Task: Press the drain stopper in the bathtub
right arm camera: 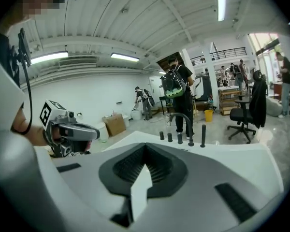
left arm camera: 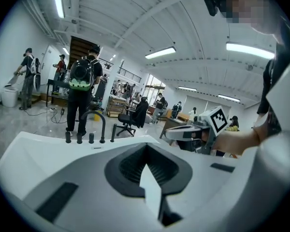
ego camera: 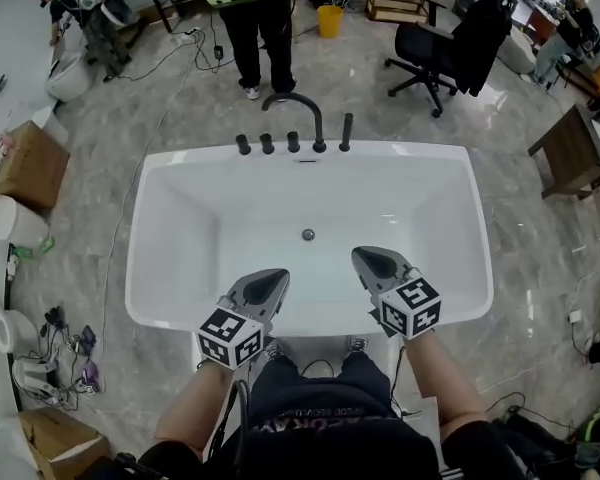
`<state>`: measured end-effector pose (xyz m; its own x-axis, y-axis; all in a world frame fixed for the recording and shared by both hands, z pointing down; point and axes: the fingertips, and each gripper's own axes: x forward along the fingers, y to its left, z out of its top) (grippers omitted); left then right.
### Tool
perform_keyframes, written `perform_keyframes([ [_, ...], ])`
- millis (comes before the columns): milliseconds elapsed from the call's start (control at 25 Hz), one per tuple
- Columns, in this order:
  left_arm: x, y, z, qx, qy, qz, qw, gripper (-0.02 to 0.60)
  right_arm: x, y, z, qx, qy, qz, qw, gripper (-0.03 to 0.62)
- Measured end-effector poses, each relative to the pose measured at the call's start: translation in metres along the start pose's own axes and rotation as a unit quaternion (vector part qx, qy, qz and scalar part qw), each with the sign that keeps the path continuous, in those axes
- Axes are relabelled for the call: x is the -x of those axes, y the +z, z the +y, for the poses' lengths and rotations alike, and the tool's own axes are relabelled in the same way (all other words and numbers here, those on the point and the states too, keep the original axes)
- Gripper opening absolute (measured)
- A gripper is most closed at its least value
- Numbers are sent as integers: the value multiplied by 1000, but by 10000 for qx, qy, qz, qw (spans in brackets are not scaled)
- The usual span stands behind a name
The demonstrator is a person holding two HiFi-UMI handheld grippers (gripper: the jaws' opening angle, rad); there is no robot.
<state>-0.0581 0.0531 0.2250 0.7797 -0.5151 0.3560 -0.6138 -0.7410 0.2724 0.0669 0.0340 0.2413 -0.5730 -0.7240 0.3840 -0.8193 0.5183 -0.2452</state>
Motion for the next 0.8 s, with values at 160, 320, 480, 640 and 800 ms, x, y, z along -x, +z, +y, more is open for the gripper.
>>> perform_keyframes([
  [160, 7, 12, -17, 165, -138, -25, 9998, 6, 19, 15, 21, -114, 73, -275, 9995, 10],
  [320, 10, 17, -42, 244, -309, 18, 9992, 6, 39, 26, 42, -190, 235, -459, 9985, 9],
  [480, 11, 17, -60, 238, -478, 87, 9985, 6, 52, 30, 59, -262, 358, -548, 9975, 9],
  [640, 8, 11, -68, 408, -591, 283, 9970, 6, 58, 28, 75, -430, 512, -576, 9961, 10],
  [800, 4, 2, -83, 409, -731, 462, 9954, 6, 64, 20, 85, -494, 627, -511, 9955, 9],
])
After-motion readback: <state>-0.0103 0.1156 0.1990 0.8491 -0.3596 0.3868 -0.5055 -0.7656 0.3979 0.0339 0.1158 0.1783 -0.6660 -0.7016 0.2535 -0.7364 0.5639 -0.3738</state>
